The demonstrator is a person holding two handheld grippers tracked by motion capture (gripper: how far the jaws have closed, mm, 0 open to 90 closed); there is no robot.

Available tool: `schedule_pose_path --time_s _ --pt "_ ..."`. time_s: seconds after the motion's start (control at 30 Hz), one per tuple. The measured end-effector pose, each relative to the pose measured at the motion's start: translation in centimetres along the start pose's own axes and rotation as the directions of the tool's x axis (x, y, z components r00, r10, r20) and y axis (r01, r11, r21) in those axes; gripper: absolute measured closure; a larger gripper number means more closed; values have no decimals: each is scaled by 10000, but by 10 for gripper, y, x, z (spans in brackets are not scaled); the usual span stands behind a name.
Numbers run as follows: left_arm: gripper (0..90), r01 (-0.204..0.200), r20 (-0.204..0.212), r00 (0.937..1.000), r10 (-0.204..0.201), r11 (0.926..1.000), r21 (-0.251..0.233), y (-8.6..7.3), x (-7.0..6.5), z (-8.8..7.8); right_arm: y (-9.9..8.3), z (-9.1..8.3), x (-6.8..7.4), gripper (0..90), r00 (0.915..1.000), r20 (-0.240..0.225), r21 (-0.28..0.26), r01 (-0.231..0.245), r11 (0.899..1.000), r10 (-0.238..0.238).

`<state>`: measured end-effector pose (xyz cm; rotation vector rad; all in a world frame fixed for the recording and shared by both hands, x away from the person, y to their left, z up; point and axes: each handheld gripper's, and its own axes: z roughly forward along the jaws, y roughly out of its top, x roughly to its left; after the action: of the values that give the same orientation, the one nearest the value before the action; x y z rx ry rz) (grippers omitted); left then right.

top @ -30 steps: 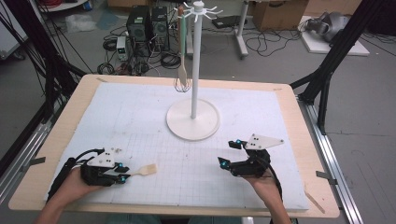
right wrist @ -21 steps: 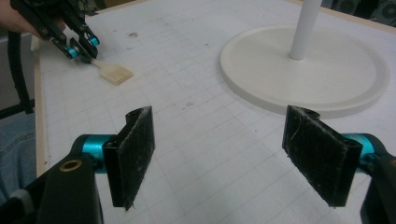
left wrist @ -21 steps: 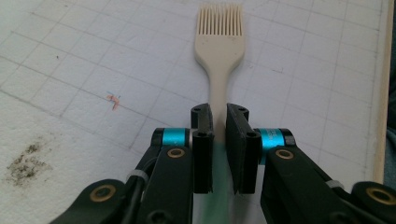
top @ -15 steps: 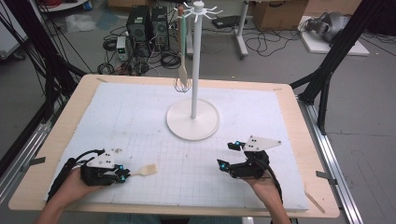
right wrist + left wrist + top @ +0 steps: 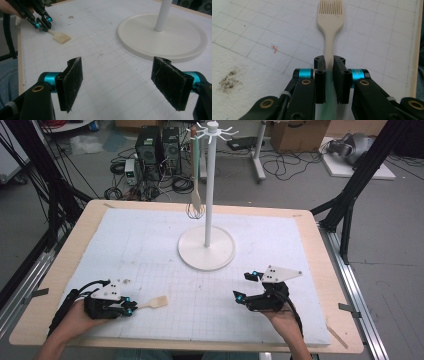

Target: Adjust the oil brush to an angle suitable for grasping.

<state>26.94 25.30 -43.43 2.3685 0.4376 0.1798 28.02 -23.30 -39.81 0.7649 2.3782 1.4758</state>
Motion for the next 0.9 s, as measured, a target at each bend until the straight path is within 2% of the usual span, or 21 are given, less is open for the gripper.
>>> schedule_pose_path --time_s 0.1,0.13,0.33,0.63,0.9 --pt "811 171 38 9998 -171 9998 -66 0 0 0 0 1 0 245 10000 -23 66 35 10000 -35" --pt "813 63 24 10000 -63 10000 22 1 1 0 0 1 1 245 10000 -7 88 51 9999 -51" --pt "816 26 -11 10000 -26 10000 4 2 1 0 0 1 1 245 10000 12 94 77 9999 -77" --pt "816 -82 -15 10000 82 9993 -374 9 -1 -3 0 3 2 245 9998 -27 158 204 9997 -204" --pt "816 -211 -61 9998 209 9993 -321 14 -1 -5 1 5 5 244 9990 -190 341 420 9985 -413"
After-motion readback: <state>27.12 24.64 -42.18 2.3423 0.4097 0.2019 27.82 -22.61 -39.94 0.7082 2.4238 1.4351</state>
